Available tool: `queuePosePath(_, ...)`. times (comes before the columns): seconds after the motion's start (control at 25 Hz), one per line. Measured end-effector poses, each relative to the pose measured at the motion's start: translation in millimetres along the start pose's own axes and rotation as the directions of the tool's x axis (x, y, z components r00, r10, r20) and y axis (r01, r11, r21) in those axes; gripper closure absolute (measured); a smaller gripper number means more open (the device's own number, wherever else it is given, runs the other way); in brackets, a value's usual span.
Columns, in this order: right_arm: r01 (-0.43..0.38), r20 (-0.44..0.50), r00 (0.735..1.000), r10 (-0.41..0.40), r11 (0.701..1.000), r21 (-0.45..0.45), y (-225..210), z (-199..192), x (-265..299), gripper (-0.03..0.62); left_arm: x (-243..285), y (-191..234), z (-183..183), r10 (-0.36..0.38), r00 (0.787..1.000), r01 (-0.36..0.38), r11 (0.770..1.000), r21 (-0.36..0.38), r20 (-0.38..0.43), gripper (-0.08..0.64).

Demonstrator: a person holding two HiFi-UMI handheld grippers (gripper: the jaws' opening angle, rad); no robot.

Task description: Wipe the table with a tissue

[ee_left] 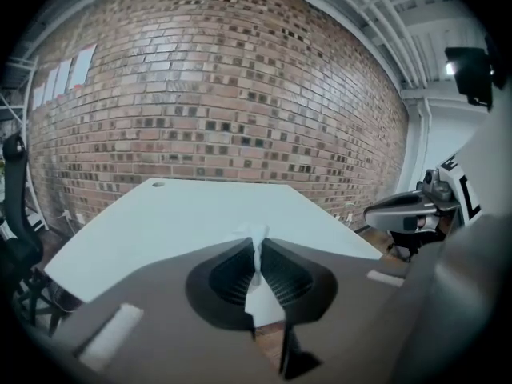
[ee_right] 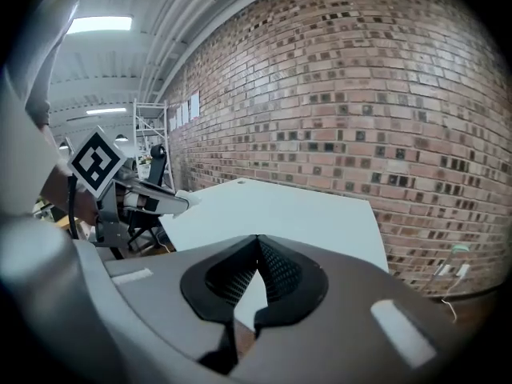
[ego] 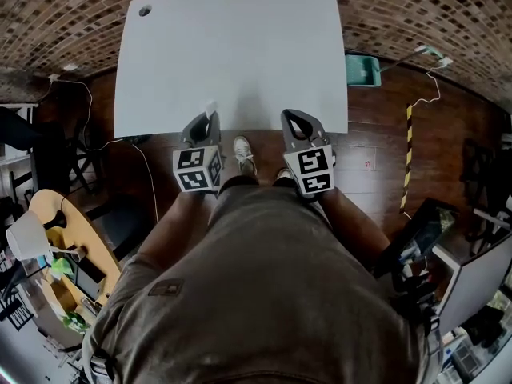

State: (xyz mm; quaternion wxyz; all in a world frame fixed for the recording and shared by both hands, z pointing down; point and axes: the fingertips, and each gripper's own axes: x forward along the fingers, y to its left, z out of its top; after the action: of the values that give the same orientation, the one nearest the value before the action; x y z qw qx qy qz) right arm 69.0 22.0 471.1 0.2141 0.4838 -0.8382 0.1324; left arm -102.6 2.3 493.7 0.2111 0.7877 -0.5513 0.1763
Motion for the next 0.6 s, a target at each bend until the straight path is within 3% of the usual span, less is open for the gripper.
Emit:
queuePosePath(0.32, -0.041, 0.044, 0.998, 0.041, 0.999, 0.003, 3.6, -28.0, -66.6, 0.578, -66.0, -54.4, -25.8, 0.052, 0.998, -0.052, 0.999, -0.011, 0.037, 0.537)
queuePosePath(0.6, -0.045, 0.049, 0.998, 0.045, 0.999, 0.001, 19.6, -37.7, -99.2, 0.578, -94.3, -80.4, -35.9, 0.038, 0.997, -0.036, 0.999, -0.023, 0.061, 0.537)
